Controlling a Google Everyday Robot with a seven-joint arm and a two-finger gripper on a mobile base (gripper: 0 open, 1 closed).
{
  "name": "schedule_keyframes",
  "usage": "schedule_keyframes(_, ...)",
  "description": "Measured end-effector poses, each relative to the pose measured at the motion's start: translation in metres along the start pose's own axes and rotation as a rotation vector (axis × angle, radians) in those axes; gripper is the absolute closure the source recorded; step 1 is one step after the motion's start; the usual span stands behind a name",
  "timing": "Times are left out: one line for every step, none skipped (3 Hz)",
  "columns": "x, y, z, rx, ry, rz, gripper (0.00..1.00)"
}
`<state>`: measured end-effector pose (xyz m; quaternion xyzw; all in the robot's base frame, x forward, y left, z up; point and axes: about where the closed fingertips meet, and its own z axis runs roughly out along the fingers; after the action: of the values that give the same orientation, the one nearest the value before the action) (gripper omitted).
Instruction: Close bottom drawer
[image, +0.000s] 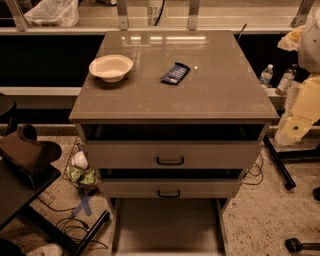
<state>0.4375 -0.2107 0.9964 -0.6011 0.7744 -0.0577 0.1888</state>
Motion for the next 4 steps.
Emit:
schedule_keyframes(0.001, 0.001, 0.002, 0.014, -0.012, 0.004, 0.0)
schedule_keyframes(0.008, 0.009, 0.024, 0.057, -0.056, 0.029, 0.0)
schedule_keyframes(0.038, 0.059, 0.093, 0.027, -0.183, 0.069, 0.0)
schedule_keyframes(0.059, 0.098, 0.169, -0.011, -0.268, 0.092, 0.0)
